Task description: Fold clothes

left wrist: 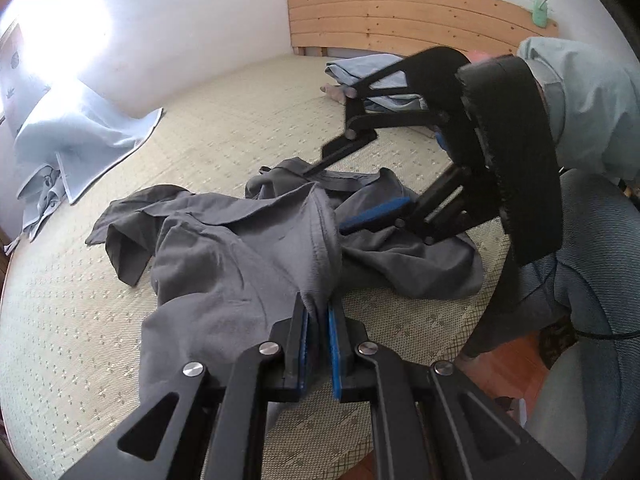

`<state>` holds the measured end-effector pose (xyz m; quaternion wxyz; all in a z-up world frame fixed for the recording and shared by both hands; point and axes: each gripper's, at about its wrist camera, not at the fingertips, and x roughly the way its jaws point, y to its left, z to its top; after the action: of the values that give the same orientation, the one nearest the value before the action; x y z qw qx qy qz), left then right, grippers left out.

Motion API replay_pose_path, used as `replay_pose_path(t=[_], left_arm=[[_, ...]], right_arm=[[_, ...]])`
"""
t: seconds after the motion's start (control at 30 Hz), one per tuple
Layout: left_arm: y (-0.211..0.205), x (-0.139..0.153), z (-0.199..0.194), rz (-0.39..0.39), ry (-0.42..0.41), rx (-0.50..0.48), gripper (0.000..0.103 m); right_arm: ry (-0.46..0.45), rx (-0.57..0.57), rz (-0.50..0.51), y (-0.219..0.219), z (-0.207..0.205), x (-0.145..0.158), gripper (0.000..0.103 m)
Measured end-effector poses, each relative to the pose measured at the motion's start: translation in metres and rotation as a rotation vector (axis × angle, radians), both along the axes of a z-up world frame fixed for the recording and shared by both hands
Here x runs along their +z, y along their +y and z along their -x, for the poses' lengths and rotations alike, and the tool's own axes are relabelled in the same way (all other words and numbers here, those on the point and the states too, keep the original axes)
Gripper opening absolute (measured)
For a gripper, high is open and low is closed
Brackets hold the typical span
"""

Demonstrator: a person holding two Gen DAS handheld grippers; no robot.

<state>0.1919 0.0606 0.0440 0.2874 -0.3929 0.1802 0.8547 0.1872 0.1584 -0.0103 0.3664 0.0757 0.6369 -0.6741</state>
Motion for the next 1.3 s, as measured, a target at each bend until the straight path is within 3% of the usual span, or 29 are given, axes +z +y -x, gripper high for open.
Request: replay_pose_path(t=[0.23,0.3,0.4,0.43,0.57,0.6,0.67,0.73,0.87,0.93,1.0,1.07,1.3], left_arm=[[-0.001,0.001,-0.002,-0.004,0.003,-0.002,0.008],[-0.003,0.001,-0.002,-0.008,0.004,-0.001,0.008],[-0.004,0.002,-0.003,-0.01,0.008,0.006,0.008],[-0.004,0.003,-0.003,-0.01,0.012,0.01,0.008],[-0.009,0.008,-0.002,-0.041,0.024,0.037,0.009],[-0.012,0.011,-0.002,-0.054,0.03,0.049,0.012],[-0.019,0.017,0.001,-0.086,0.049,0.094,0.023],[-0.03,0.024,0.001,-0.119,0.076,0.152,0.059],[-0.064,0.045,-0.007,-0.229,0.136,0.277,0.07],[-0.081,0.048,-0.012,-0.275,0.14,0.332,0.083],[-0.098,0.049,-0.018,-0.327,0.134,0.382,0.085],[-0.106,0.045,-0.025,-0.326,0.123,0.417,0.085],[-0.094,0.019,-0.028,-0.184,0.073,0.416,0.085]], right_arm=[[0.051,0.059,-0.077,-0.012,0.001,-0.003,0.048],[0.043,0.069,-0.094,-0.017,0.001,-0.005,0.039],[0.014,0.056,-0.096,-0.022,0.0,-0.008,0.016],[0.004,0.05,-0.095,-0.024,0.001,-0.008,0.002],[-0.013,-0.013,0.008,-0.031,0.009,0.008,0.003],[-0.04,-0.048,0.077,-0.032,0.014,0.021,0.003],[-0.097,-0.117,0.231,-0.034,0.024,0.055,0.003],[-0.118,-0.155,0.328,-0.035,0.029,0.079,0.003],[-0.135,-0.206,0.486,-0.052,0.04,0.135,0.003],[-0.137,-0.225,0.542,-0.059,0.045,0.159,0.003],[-0.14,-0.245,0.599,-0.067,0.05,0.183,0.003],[-0.142,-0.264,0.656,-0.075,0.055,0.208,0.003],[-0.161,-0.348,0.863,-0.072,0.075,0.28,0.003]])
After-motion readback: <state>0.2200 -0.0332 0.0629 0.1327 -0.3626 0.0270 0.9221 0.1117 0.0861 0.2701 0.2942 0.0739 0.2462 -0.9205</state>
